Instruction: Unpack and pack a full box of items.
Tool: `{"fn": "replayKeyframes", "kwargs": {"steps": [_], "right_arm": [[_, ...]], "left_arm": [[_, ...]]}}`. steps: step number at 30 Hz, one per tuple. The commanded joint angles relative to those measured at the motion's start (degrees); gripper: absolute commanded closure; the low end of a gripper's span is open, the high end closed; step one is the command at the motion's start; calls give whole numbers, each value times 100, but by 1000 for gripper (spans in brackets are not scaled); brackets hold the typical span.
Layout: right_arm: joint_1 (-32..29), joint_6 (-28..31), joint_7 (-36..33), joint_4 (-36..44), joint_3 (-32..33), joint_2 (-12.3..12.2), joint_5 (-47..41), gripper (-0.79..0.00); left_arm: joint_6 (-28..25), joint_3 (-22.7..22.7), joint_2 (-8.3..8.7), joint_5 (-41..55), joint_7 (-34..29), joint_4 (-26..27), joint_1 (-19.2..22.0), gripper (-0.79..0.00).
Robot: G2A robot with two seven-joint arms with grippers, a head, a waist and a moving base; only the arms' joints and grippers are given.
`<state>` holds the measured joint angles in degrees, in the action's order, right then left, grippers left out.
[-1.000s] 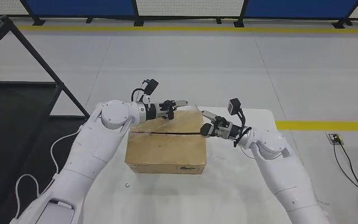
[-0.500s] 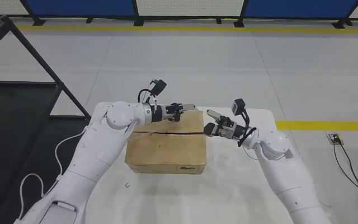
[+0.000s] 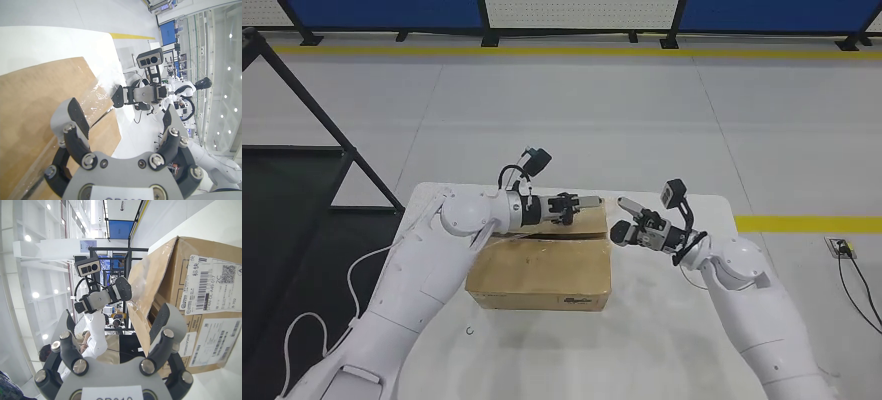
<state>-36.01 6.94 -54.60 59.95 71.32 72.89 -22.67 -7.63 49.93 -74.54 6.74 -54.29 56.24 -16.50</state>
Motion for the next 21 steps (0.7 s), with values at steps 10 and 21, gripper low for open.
{"fn": "replayKeyframes", "kwargs": {"steps": [10, 21], "right_arm": [[165, -179, 654, 33, -192, 16, 491, -785], [231, -97, 1273, 226, -302, 20, 1046, -785]], "left_arm": [[-40, 374, 119, -2, 38, 450, -284, -785], [-21, 1706, 519, 445, -147, 1437, -1237, -785]]}}
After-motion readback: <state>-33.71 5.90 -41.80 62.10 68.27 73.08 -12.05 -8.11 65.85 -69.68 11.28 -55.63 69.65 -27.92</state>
